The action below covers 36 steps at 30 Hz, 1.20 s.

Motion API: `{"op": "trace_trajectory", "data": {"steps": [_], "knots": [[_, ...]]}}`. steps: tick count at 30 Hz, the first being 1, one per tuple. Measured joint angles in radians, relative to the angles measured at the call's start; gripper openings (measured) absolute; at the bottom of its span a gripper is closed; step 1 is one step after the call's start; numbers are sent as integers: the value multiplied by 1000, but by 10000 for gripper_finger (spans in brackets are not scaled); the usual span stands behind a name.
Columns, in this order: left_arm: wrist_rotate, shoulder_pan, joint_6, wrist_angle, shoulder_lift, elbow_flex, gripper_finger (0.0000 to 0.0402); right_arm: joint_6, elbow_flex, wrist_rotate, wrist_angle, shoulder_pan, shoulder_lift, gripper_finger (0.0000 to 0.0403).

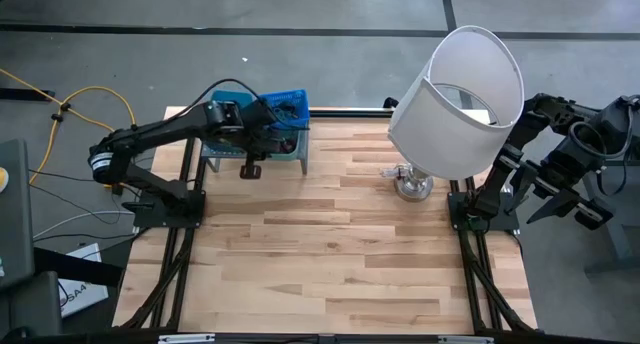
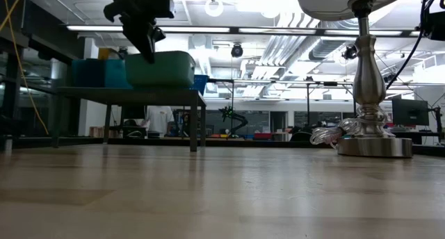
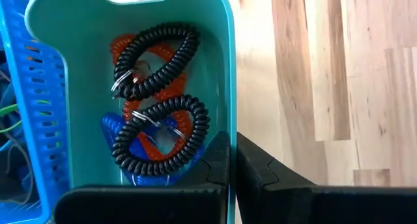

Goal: Pick & Place Office Desk Supplies
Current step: Put the green bin on the shelf

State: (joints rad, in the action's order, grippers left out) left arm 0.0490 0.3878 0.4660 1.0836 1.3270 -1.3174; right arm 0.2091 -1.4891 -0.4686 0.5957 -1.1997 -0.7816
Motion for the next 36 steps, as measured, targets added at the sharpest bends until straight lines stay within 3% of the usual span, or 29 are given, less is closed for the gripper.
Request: {"op": "trace_trajectory", "data": {"steps": [12, 30, 36], "knots": [[3, 49, 101, 0, 3, 0, 0, 0, 0, 0, 0, 0, 0, 120], [54, 100, 95, -6, 55, -3, 0, 0, 0, 0, 0, 0, 0, 120], [50, 94, 93, 0, 56, 1, 25, 0, 0, 0, 0, 0, 0, 120]]}}
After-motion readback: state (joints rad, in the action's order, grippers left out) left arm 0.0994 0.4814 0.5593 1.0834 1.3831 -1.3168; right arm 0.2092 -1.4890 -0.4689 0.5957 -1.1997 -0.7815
